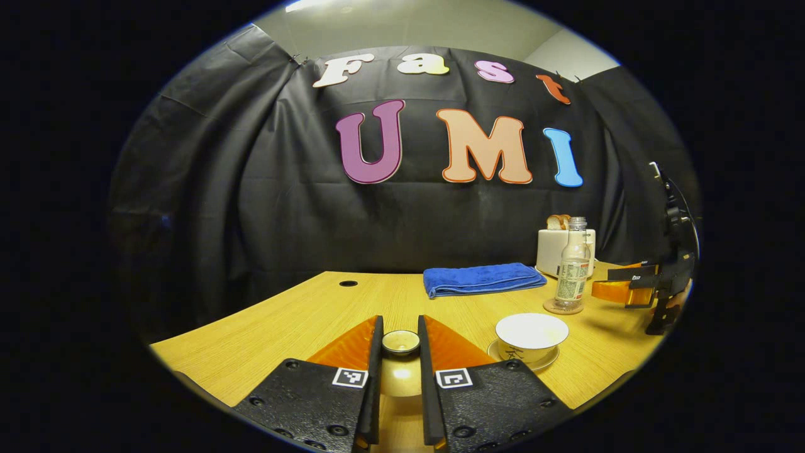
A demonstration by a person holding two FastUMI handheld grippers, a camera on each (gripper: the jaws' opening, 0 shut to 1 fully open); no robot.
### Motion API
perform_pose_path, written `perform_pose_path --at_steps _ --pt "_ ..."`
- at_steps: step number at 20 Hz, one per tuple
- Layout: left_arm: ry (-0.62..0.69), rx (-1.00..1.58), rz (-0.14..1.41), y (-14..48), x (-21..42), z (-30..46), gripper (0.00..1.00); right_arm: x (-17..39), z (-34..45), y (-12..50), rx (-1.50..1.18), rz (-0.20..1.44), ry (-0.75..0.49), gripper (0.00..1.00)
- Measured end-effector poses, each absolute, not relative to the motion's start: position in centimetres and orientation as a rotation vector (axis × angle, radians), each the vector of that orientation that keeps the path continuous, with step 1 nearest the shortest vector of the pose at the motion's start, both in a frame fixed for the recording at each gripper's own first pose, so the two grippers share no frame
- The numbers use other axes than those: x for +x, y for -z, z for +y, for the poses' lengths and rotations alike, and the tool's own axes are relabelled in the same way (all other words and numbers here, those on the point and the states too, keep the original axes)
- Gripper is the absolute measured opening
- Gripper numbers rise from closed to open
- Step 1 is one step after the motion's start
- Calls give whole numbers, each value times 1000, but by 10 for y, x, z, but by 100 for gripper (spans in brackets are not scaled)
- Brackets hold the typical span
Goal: Open the teacup lid with one hand, grasp the water bottle and pour water into the teacup with the other hand; after pouring, place the water bottle on the coaster and then close the teacup lid.
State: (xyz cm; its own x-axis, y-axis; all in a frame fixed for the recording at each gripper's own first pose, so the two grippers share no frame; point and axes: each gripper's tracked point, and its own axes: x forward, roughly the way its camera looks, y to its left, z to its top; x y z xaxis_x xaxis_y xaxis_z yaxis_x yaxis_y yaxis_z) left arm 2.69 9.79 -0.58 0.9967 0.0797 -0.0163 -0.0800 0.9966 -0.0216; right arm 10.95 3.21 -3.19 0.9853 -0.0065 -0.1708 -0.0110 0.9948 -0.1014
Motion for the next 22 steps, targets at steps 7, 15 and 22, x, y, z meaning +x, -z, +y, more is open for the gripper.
perform_pose_path --at_steps 7,15,22 --pt "-18 -19 19 6 36 71 24 79 20 18 -44 101 -1 95" --pt "66 -22 22 5 62 16 24 56 -6 5 0 24 31 94" --pt "135 -12 36 7 81 -29 24 44 -14 0 -2 4 54 94"
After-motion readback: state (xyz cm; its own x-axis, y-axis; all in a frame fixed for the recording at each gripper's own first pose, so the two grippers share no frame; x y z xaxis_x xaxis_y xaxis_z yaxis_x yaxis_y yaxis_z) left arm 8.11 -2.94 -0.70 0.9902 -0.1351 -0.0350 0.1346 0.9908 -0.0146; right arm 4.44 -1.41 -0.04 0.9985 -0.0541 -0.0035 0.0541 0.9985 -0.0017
